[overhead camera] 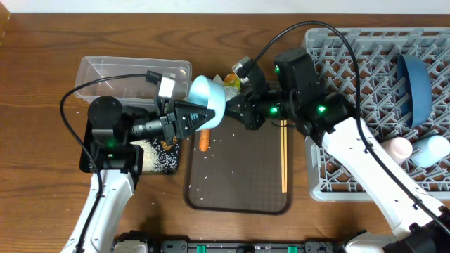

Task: Sort waste into correct bins and load items into the dishwasher rack
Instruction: 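Turn the bowl upright with the left gripper and carry it right, then lower the bowl onto the brown tray and open the left gripper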

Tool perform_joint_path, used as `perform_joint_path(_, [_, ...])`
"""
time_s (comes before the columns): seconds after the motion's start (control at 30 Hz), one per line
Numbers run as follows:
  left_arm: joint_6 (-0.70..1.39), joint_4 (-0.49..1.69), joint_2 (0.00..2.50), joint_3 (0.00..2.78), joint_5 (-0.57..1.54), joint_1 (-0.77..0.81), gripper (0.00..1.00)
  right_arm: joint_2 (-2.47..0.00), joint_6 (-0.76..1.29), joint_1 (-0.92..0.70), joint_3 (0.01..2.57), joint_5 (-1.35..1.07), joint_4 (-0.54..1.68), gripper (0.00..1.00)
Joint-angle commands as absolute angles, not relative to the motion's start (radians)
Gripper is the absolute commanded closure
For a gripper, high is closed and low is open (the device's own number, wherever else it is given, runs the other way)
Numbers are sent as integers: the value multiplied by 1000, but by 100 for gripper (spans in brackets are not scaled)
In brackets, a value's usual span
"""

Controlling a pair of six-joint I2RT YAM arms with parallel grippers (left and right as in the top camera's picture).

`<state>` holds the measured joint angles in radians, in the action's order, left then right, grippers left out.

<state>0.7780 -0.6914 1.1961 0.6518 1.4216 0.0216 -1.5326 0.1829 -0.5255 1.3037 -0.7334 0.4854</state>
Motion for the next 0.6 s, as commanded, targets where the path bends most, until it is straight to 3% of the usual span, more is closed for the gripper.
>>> perform_joint_path(0.0, [771,-686,1208,659,1457,59,94,-1496,186,-536,1316,-816,468,90])
perform_joint_path(0.3, [771,-685,1209,659,1458,59,94,-1494,233,-439,1316,-440,665,77])
perform_joint_path(0.57, [619,-487,1210,659,1446,82,94,-1464,232,-222,1316,-572,733,76])
